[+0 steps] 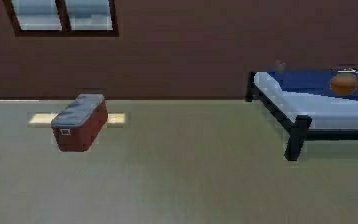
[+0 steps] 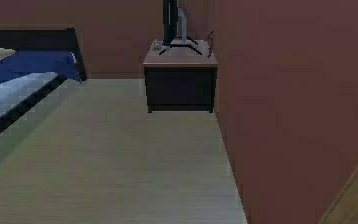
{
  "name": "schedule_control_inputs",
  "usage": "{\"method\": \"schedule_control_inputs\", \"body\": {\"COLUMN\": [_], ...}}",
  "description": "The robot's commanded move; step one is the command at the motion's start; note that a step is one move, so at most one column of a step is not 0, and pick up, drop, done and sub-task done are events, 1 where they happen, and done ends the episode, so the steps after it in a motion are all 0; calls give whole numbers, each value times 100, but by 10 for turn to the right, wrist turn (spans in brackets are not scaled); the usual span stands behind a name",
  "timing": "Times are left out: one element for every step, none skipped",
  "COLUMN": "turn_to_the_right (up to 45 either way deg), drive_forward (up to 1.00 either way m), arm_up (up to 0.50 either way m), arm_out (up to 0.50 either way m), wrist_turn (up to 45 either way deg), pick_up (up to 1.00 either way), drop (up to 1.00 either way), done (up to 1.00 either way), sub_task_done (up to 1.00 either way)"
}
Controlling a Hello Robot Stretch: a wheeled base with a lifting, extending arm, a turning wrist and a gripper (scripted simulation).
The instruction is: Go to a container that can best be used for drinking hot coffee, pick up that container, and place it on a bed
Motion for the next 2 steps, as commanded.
{"method": "schedule_control_inputs", "body": {"turn_to_the_right": [-60, 0], "drive_forward": [0, 50], "arm_up": [0, 0], "arm_out": [0, 0], "wrist_turn": [0, 0], "pick_up": [0, 0], "drop": [0, 0], "done": [0, 0], "sub_task_done": [0, 0]}}
